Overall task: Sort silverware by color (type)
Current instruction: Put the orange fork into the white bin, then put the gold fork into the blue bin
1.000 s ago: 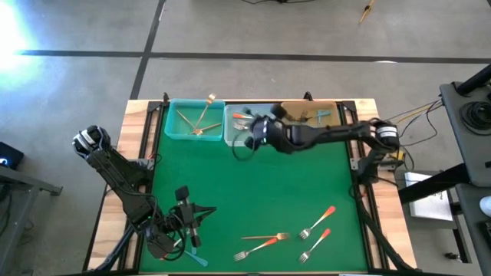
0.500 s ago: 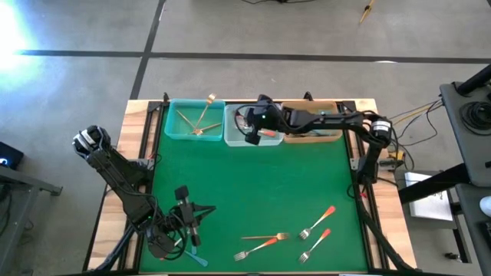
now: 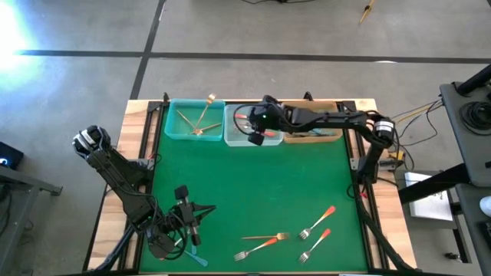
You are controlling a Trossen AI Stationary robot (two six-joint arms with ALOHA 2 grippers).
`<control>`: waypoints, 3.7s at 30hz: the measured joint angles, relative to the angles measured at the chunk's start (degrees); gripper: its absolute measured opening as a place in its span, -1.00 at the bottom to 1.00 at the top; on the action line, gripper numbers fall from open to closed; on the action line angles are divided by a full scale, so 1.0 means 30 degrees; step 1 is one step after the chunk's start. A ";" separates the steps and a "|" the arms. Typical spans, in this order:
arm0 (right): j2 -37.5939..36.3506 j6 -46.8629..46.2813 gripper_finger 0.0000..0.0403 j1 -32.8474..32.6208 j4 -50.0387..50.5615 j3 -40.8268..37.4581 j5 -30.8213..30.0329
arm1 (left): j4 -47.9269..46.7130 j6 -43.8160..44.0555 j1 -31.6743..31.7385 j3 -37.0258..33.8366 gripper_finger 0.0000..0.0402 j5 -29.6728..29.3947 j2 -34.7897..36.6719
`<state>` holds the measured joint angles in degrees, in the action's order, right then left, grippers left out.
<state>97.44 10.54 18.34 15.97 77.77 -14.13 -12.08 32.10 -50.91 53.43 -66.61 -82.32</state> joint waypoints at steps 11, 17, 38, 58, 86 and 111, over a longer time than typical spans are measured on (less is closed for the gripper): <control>-0.1024 -1.0160 -0.36 -0.3970 1.5026 0.1690 1.0161 | -0.0309 0.0000 0.0004 0.0000 -1.00 -0.0015 0.0000; -0.0561 -0.9876 -0.42 -1.0579 1.2513 0.1022 0.9497 | -0.0303 0.0000 0.0004 0.0000 -1.00 -0.0022 0.0000; 0.4820 -1.3614 -0.46 -1.6528 0.5052 0.1474 0.2782 | -0.0113 0.1501 -0.0054 0.0000 -1.00 0.0964 0.0000; 0.5678 -1.6080 -0.73 -1.6594 0.5714 0.1600 0.2706 | -0.0058 0.1508 -0.0091 0.0000 -1.00 0.1049 0.0000; -0.1435 -1.2235 -0.95 -1.5260 0.9758 0.1818 -0.7043 | 0.0648 0.2563 -0.0220 -0.0587 -1.00 -0.2386 -0.0974; -0.4959 -1.2444 -0.94 -1.5004 1.3445 0.1731 -1.0781 | 1.6962 -1.1026 0.7212 -0.1734 -1.00 1.2760 -0.4743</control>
<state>82.56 -26.79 -26.67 56.31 82.96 -46.47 38.81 -0.98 -29.27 48.23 -28.33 -96.55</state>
